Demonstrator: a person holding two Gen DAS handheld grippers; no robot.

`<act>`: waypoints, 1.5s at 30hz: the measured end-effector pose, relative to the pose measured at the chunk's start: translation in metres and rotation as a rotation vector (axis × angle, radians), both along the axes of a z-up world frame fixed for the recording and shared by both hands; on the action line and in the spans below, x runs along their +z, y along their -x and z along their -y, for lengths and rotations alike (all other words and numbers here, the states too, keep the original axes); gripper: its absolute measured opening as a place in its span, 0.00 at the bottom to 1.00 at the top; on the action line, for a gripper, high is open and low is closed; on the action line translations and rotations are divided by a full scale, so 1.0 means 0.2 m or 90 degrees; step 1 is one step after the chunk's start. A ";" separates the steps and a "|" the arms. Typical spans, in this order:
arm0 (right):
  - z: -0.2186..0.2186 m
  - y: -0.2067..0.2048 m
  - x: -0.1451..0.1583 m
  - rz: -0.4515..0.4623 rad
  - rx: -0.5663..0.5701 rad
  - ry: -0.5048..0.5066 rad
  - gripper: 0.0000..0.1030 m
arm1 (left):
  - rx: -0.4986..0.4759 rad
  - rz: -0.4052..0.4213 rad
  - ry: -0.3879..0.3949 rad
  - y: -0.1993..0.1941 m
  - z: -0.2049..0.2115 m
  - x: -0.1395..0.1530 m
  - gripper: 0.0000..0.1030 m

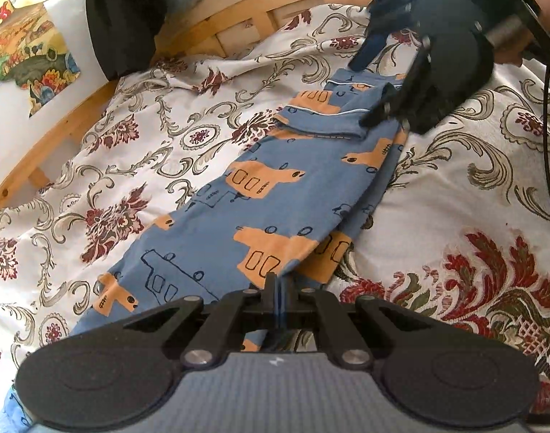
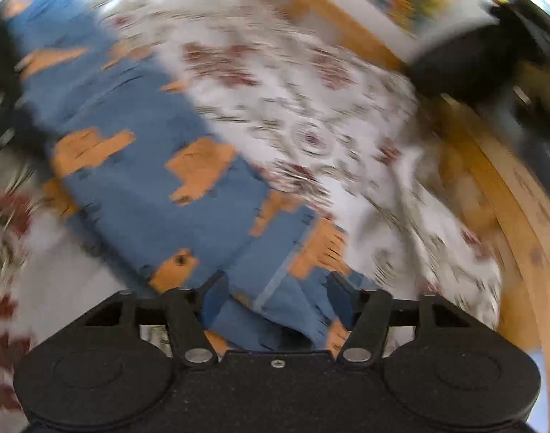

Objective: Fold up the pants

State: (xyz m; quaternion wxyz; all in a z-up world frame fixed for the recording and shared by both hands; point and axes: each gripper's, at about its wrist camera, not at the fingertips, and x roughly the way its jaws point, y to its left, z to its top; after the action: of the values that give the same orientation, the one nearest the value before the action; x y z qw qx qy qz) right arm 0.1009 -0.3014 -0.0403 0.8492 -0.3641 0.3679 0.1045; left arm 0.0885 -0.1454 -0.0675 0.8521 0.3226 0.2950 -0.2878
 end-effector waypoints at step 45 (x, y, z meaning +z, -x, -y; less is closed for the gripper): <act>0.58 0.11 0.19 0.188 -0.529 -0.358 0.75 | 0.084 -0.102 0.104 -0.02 -0.27 0.11 0.56</act>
State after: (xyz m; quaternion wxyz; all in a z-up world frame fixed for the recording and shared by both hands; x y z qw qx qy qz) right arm 0.0785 -0.4182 -0.0028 0.9267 0.0440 0.3156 -0.1991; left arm 0.0926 -0.0920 -0.0448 0.8664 0.2080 0.3578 -0.2793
